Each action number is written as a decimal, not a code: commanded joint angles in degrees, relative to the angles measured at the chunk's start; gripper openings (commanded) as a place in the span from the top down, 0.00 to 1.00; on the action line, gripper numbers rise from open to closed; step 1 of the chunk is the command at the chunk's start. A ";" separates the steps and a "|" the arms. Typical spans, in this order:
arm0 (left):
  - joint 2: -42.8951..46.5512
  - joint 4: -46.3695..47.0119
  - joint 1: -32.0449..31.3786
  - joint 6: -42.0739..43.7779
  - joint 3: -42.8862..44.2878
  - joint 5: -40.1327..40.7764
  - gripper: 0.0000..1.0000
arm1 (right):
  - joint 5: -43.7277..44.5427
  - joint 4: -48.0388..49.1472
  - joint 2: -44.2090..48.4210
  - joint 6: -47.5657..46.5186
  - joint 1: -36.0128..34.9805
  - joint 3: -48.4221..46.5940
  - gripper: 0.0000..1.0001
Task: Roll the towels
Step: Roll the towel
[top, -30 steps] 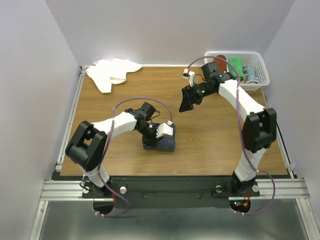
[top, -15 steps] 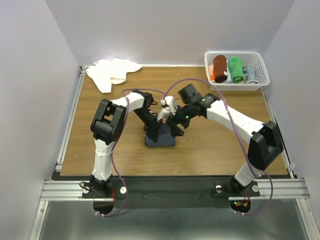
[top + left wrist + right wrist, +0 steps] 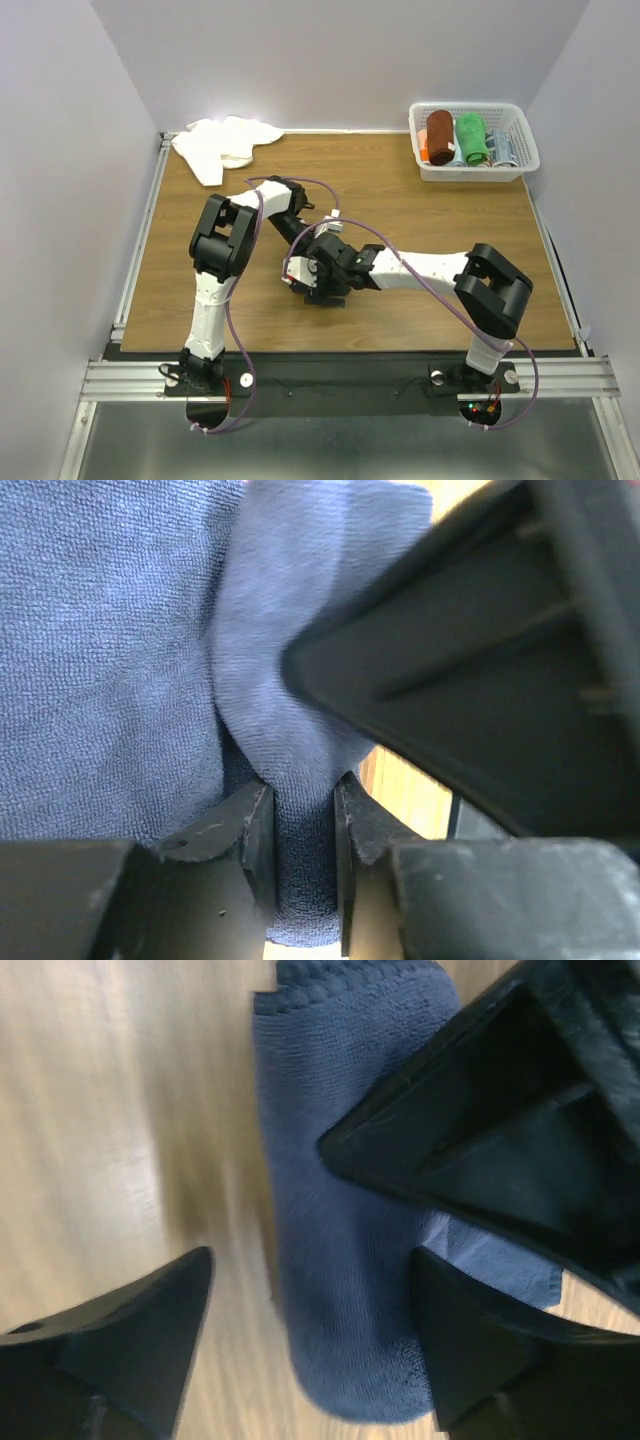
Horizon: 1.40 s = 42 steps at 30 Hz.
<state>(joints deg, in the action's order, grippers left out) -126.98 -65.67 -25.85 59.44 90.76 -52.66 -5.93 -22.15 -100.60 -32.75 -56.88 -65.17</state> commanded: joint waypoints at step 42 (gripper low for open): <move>73.01 59.15 -12.28 -3.29 -59.02 33.84 0.01 | -60.33 -27.15 -24.46 1.90 22.17 -16.66 0.99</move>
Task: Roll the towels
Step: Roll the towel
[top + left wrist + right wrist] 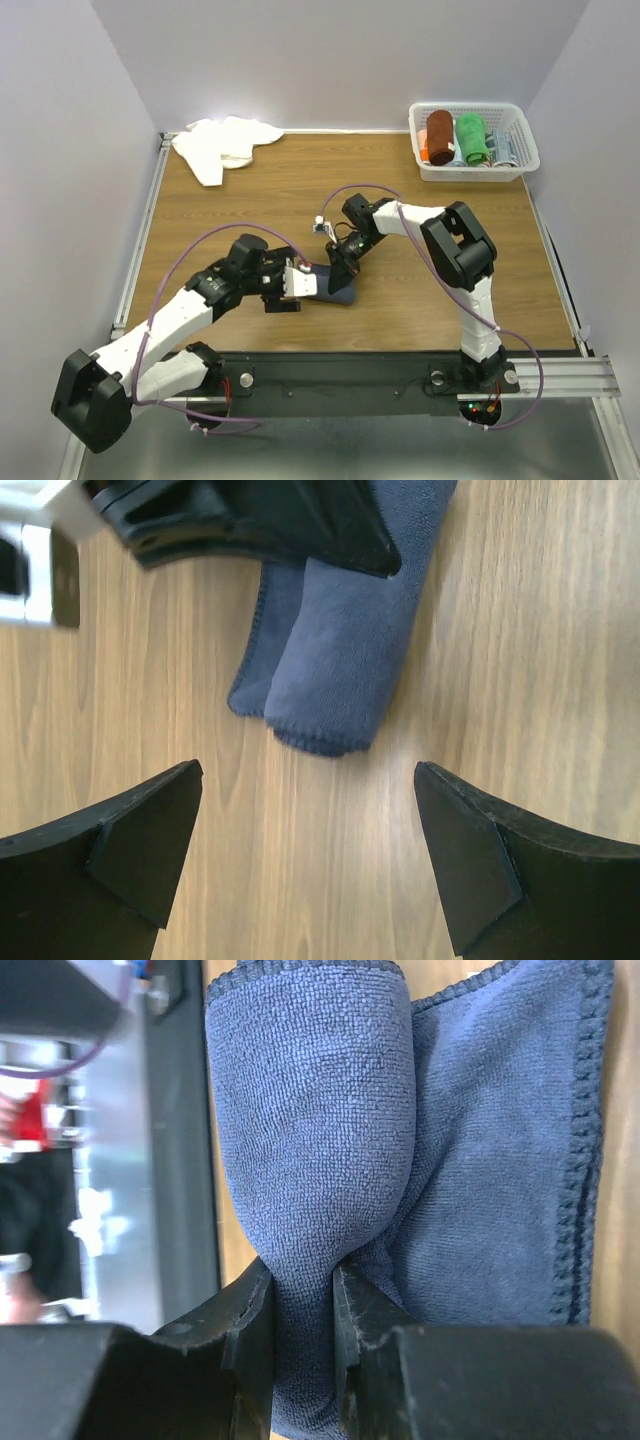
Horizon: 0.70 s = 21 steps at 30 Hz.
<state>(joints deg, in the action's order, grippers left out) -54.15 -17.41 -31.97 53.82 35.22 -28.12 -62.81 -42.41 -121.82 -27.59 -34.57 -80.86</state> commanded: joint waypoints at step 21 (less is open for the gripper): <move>-14.84 27.43 -23.32 5.16 -10.97 22.23 0.24 | -6.98 -22.36 -13.36 -12.75 1.69 -10.19 0.99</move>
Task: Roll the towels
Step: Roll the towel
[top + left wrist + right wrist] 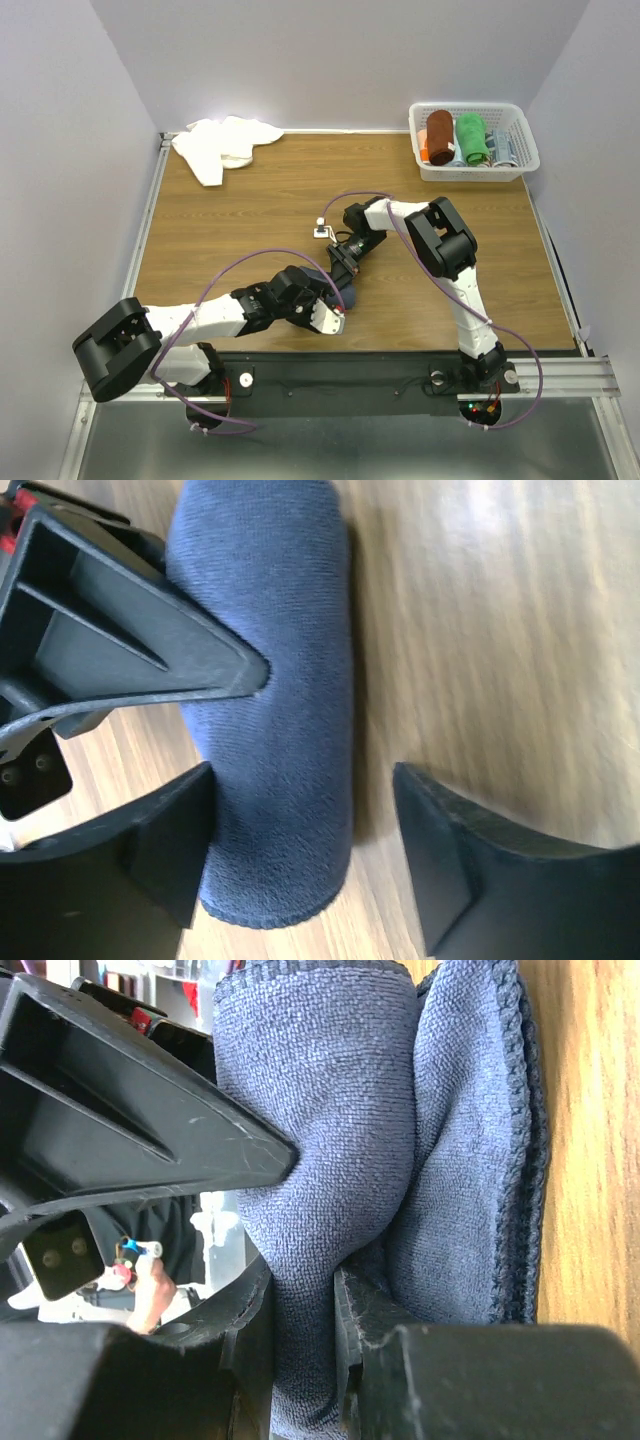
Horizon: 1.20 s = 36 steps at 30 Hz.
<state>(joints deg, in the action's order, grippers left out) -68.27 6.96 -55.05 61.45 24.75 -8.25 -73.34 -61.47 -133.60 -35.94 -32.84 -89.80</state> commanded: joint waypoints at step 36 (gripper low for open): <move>-36.66 -50.19 20.32 -2.39 43.00 -32.97 0.90 | 32.99 8.47 43.49 7.82 14.91 2.86 0.09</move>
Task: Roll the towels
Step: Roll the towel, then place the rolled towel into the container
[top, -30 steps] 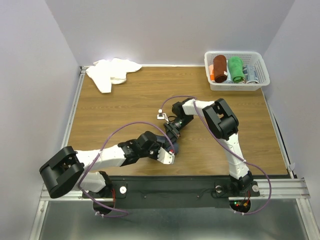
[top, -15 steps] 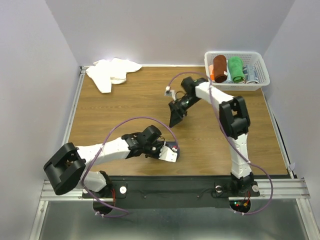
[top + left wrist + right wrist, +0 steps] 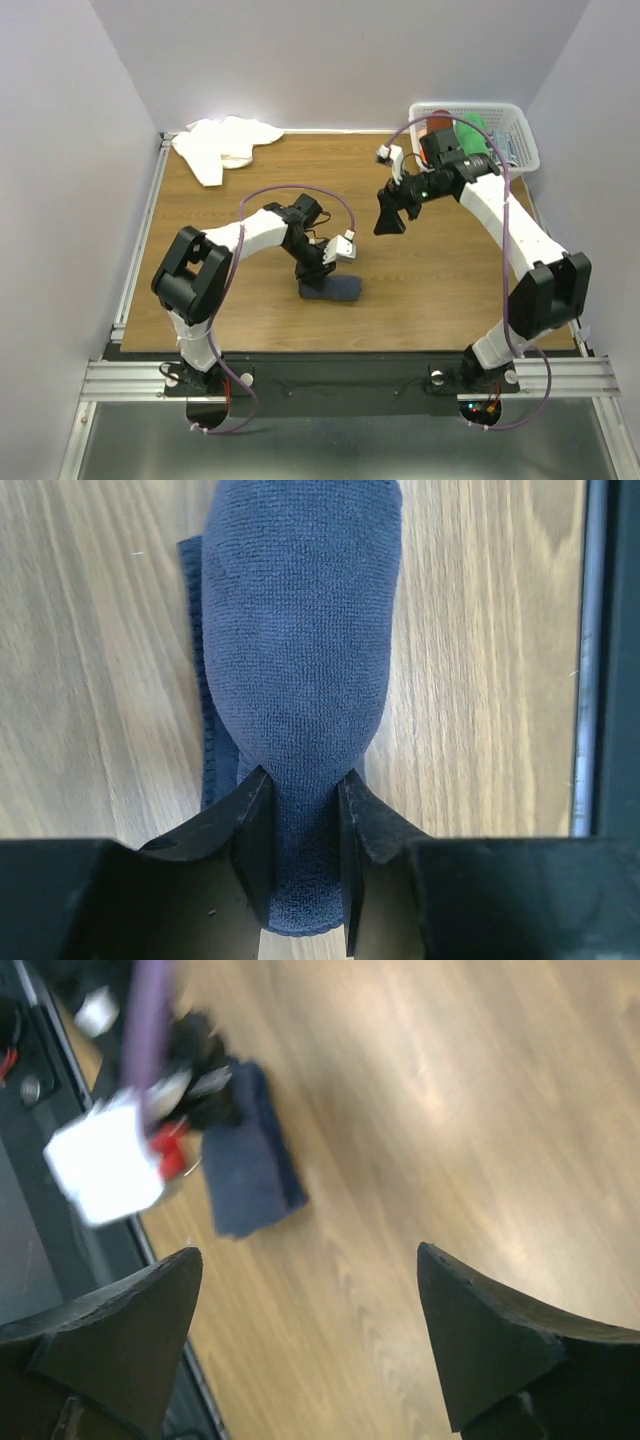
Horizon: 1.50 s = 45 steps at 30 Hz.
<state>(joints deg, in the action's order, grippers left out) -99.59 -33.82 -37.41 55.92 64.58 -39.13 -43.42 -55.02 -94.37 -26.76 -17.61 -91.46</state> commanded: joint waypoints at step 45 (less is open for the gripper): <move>-33.83 -29.19 12.89 12.81 30.69 -9.38 0.79 | 42.18 41.22 -2.31 -7.60 -40.49 33.45 0.09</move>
<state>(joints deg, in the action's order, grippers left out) -129.86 -67.00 -26.02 63.11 94.59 -59.37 -1.52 -17.10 -96.16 -32.47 -57.36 -59.02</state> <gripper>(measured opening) 0.353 0.920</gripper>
